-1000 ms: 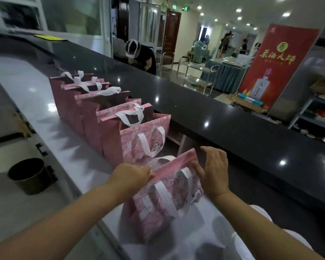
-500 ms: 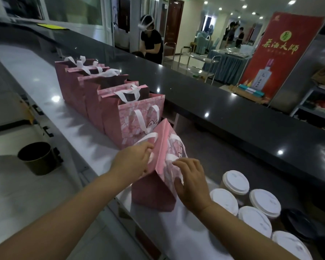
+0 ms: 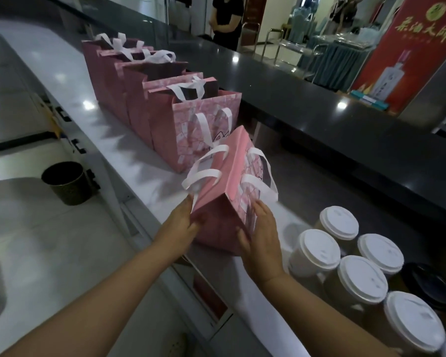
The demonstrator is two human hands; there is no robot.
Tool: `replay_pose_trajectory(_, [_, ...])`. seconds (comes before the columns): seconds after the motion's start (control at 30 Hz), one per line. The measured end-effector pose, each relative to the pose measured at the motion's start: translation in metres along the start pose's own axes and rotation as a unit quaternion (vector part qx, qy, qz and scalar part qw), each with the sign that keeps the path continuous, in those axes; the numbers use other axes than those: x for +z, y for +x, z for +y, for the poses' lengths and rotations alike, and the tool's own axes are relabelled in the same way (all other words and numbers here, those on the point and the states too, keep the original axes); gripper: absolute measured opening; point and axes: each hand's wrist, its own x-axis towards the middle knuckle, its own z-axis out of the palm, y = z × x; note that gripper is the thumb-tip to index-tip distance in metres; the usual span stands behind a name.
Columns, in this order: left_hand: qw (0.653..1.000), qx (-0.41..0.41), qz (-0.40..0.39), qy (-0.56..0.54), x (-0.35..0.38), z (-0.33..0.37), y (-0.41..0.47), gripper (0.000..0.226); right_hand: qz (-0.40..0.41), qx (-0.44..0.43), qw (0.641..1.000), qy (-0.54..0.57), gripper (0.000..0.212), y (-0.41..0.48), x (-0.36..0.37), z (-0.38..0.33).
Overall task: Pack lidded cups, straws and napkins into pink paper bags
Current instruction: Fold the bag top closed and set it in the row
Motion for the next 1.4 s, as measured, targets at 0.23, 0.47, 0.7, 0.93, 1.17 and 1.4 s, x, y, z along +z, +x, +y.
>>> replay_pose_trajectory(0.23, [0.987, -0.02, 0.064, 0.146, 0.002, 0.004, -0.005, 0.046, 0.013, -0.009, 0.999, -0.028, 0.062, 0.009, 0.01, -0.006])
replay_pose_trajectory(0.47, [0.98, 0.014, 0.062, 0.187, -0.018, 0.006, -0.017, 0.049, 0.118, -0.051, 0.99, -0.051, 0.045, 0.013, 0.023, -0.024])
replay_pose_trajectory(0.7, [0.975, 0.101, 0.125, 0.155, -0.051, 0.023, -0.007, 0.039, 0.199, -0.054, 0.978, -0.044, 0.039, 0.023, 0.022, -0.061])
replay_pose_trajectory(0.93, [0.971, 0.167, 0.138, 0.097, -0.134, -0.007, -0.014, 0.043, 0.218, -0.001, 0.974, -0.061, 0.047, 0.029, 0.054, -0.15])
replay_pose_trajectory(1.17, [0.956, 0.17, 0.21, 0.113, -0.266, -0.086, -0.016, 0.039, 0.197, 0.038, 0.98, -0.003, 0.056, 0.047, 0.159, -0.263])
replay_pose_trajectory(1.4, [0.956, 0.101, 0.262, 0.086, -0.369, -0.148, -0.003, 0.04, 0.176, 0.039, 0.982, 0.056, 0.04, 0.094, 0.255, -0.345])
